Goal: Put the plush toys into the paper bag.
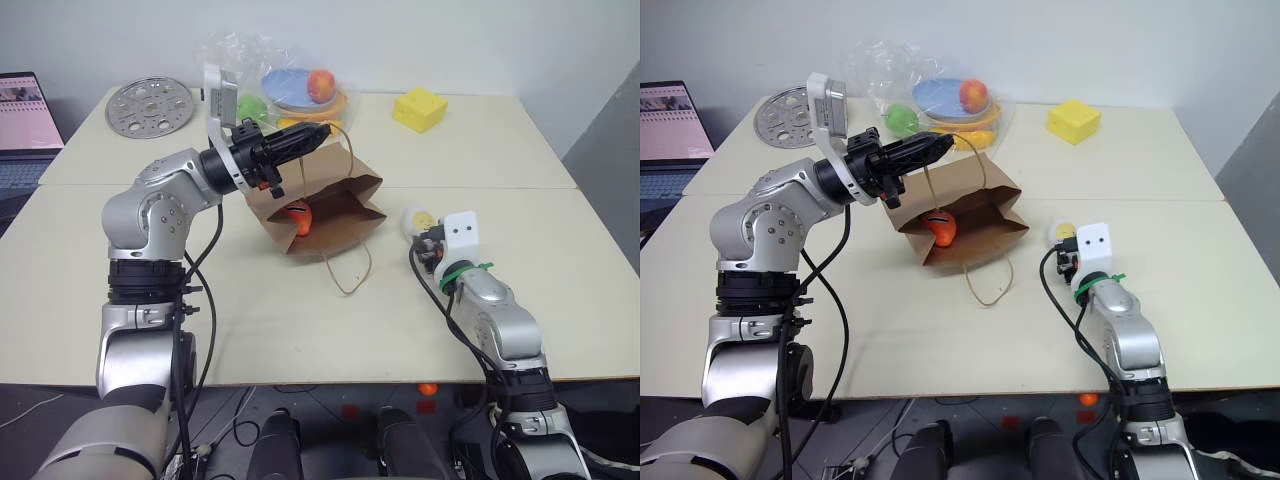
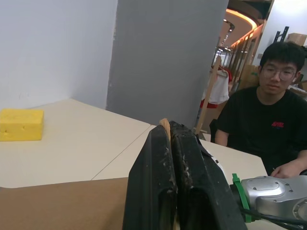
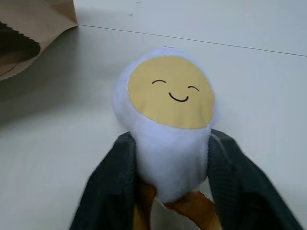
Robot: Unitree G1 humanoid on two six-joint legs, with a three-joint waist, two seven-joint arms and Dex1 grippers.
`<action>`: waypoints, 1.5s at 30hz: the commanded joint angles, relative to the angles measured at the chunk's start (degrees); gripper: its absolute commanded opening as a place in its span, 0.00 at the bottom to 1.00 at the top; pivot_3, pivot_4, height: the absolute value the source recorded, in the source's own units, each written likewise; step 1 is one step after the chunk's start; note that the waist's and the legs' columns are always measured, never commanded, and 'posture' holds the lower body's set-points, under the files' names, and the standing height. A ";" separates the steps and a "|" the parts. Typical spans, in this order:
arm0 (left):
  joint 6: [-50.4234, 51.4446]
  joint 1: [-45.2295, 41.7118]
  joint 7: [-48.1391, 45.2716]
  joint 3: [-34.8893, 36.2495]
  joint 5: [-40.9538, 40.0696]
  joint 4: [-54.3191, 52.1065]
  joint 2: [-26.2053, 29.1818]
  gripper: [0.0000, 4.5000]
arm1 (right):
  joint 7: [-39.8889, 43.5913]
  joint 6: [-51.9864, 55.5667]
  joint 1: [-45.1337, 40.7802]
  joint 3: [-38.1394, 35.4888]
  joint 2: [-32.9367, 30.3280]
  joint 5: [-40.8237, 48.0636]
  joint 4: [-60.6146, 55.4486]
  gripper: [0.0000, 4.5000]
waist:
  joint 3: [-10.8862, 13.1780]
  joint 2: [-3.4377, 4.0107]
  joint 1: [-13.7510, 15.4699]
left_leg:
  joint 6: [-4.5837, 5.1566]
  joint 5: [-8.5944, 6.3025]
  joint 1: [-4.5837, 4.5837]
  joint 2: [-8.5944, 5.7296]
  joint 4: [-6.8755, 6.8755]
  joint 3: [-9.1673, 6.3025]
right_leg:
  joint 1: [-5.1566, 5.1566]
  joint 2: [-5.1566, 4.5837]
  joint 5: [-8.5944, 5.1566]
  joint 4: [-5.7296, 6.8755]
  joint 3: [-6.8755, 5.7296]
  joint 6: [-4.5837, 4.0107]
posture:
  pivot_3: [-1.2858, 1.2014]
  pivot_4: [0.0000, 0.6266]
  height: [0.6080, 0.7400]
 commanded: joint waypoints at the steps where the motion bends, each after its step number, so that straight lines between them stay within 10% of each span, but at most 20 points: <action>1: -0.97 -0.60 -0.14 0.41 -0.41 -2.17 0.06 0.00 | 2.00 -1.29 0.67 -1.48 -1.93 0.69 -4.16 0.15 | 0.00 0.00 0.02 | 0.00 0.00 0.00 0.00 0.00 0.00 | 0.00 0.00 0.00 0.00 0.00 0.00 | 0.52 0.24 1.00; 3: -1.08 -0.62 -0.15 0.30 -0.38 -2.15 -0.14 0.00 | 5.62 -1.35 1.19 -0.97 -4.01 1.96 -7.00 0.00 | 0.00 0.00 0.02 | 0.00 0.00 0.00 0.00 0.00 0.00 | 0.00 0.00 0.00 0.00 0.01 0.00 | 0.52 0.24 1.00; 16: -1.65 -1.31 -0.71 -0.01 0.18 -0.91 -0.24 0.00 | 19.10 13.41 2.35 2.72 -11.30 17.86 -26.44 0.00 | 0.00 0.00 0.06 | 0.00 0.00 0.00 0.00 0.07 -0.02 | 0.04 0.00 -0.04 0.00 0.00 0.06 | 0.52 0.24 1.00; 41: -1.14 -1.92 -1.37 -1.03 -0.16 -1.48 -0.80 0.00 | 1.74 -3.98 -29.58 3.55 12.85 4.64 30.03 0.00 | 0.00 0.00 0.14 | 0.00 0.01 -0.03 0.00 -0.02 -0.06 | -0.02 0.00 0.06 0.02 -0.08 -0.03 | 0.52 0.24 1.00; 45: -1.01 -1.44 -1.41 -0.91 -0.20 -1.97 -0.53 0.00 | 5.09 -3.82 -28.52 4.01 11.85 4.93 28.55 0.27 | 0.01 0.01 0.00 | 0.00 0.01 -0.04 0.01 -0.02 -0.06 | -0.03 0.00 0.06 0.03 -0.07 -0.03 | 0.52 0.24 1.00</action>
